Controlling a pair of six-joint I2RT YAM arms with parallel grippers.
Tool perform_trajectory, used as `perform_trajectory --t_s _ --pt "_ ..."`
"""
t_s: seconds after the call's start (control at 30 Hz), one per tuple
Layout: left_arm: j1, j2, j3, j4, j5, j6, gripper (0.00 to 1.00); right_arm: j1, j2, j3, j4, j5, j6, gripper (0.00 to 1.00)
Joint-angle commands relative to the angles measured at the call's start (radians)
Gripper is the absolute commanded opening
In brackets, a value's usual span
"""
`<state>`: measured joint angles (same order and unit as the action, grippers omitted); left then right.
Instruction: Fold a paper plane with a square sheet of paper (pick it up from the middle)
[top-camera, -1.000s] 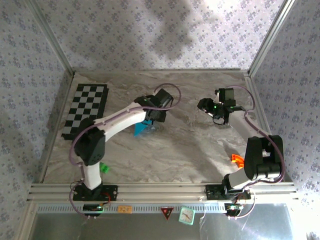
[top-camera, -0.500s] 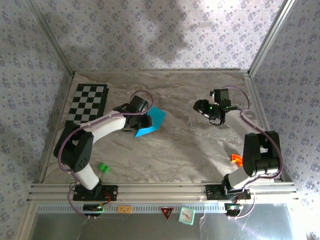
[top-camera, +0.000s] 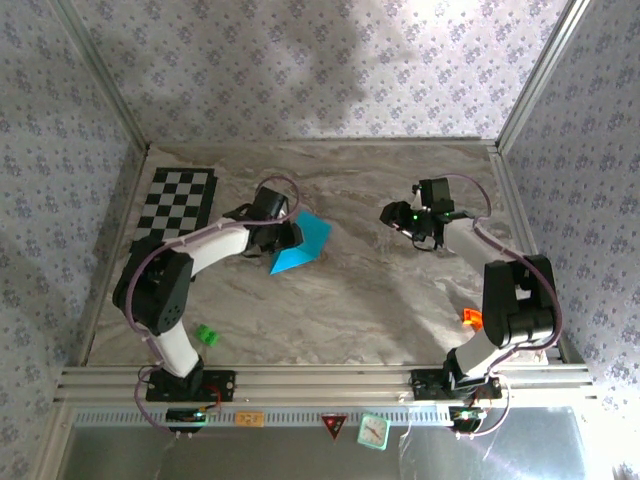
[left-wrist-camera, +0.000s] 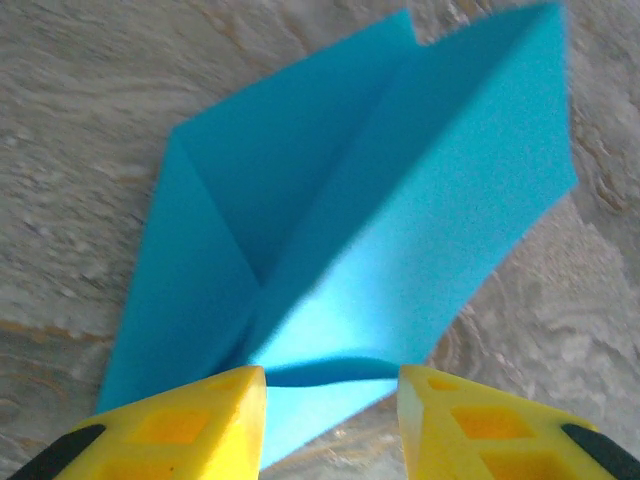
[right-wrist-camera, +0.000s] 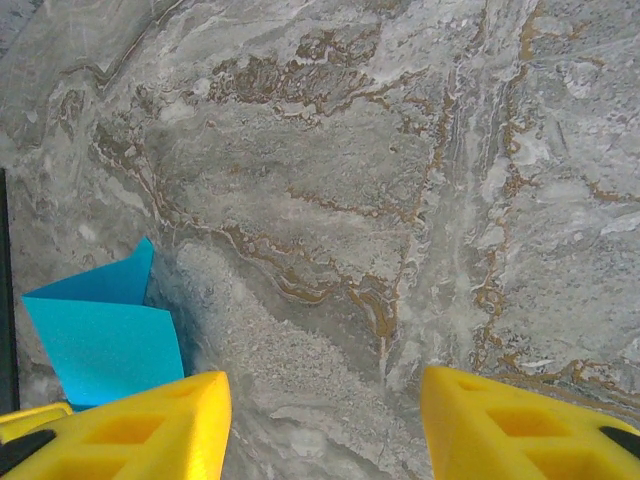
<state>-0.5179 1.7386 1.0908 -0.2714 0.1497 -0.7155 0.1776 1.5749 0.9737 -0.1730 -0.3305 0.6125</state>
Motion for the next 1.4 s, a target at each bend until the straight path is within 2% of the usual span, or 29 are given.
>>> perform_trajectory --t_s 0.0,0.27,0.43,0.73,0.93,1.2,1.37 --pt "0.021 0.045 0.029 0.029 0.035 0.027 0.4 0.011 0.017 0.033 -0.003 -0.016 0.008 0.55" --pt "0.032 0.103 0.036 0.052 0.039 0.02 0.39 0.027 0.034 0.038 -0.005 -0.022 0.009 0.54" --pt "0.035 0.121 0.025 0.062 0.047 0.013 0.33 0.055 0.062 0.054 -0.01 -0.037 0.007 0.54" --pt "0.029 0.146 -0.01 0.069 0.077 0.012 0.25 0.179 0.166 0.097 0.036 -0.18 0.044 0.52" --pt "0.029 0.15 -0.023 0.074 0.076 0.005 0.24 0.26 0.262 0.123 0.087 -0.254 0.118 0.49" --pt "0.031 0.157 -0.026 0.082 0.077 -0.002 0.24 0.337 0.357 0.18 0.081 -0.232 0.227 0.41" --pt "0.033 0.157 -0.031 0.087 0.077 -0.006 0.24 0.353 0.396 0.168 0.181 -0.229 0.347 0.37"
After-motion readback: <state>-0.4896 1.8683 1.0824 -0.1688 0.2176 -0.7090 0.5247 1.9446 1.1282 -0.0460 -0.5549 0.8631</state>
